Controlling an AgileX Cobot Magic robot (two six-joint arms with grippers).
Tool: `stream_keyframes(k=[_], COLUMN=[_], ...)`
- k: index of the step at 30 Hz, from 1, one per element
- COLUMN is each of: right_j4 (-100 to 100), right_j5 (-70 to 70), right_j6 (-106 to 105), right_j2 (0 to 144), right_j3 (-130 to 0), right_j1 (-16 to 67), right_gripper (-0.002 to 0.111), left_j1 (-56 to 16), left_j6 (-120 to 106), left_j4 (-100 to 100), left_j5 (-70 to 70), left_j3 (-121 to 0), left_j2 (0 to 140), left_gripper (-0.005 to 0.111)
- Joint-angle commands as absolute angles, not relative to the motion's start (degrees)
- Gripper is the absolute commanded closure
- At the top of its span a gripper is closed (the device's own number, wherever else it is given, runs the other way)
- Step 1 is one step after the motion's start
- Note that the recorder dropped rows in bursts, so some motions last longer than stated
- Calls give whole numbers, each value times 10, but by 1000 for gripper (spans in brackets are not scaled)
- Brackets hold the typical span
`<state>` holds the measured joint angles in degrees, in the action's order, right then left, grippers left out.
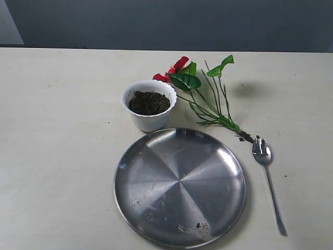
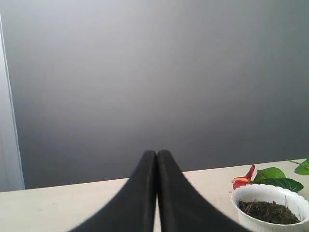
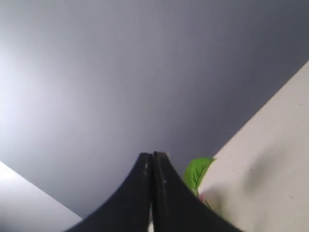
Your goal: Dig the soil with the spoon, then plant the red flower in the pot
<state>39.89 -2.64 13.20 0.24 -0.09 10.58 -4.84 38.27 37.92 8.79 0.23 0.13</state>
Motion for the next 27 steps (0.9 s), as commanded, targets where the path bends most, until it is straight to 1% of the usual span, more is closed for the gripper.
stream_keyframes(k=[1, 3, 6, 9, 11, 14, 17, 24, 27], right_j4=[435, 377, 236, 139, 85, 21, -37, -63, -63], right_j5=[-97, -70, 29, 123, 156, 187, 224, 443, 456], right_j6=[167, 164, 163, 160, 147, 125, 120, 120, 96], right_j2=[0, 0, 5, 58, 103, 190, 308, 609, 719], right_j3=[0, -16, -78, -168, -221, -289, -349, -476, -491], right_j1=[103, 104, 104, 104, 104, 104, 111, 197, 230], right_gripper=[109, 109, 109, 109, 109, 109, 109, 109, 109], left_j1=[-52, -52, -52, -52, -52, -52, -52, -52, -52], left_j6=[384, 384, 384, 384, 384, 384, 384, 384, 384], left_j4=[378, 378, 378, 378, 378, 378, 378, 378, 378], left_j5=[90, 90, 90, 90, 90, 90, 90, 90, 90], left_j3=[0, 0, 0, 0, 0, 0, 0, 0, 0], left_j2=[0, 0, 0, 0, 0, 0, 0, 0, 0], left_gripper=[106, 106, 106, 106, 106, 106, 106, 106, 106])
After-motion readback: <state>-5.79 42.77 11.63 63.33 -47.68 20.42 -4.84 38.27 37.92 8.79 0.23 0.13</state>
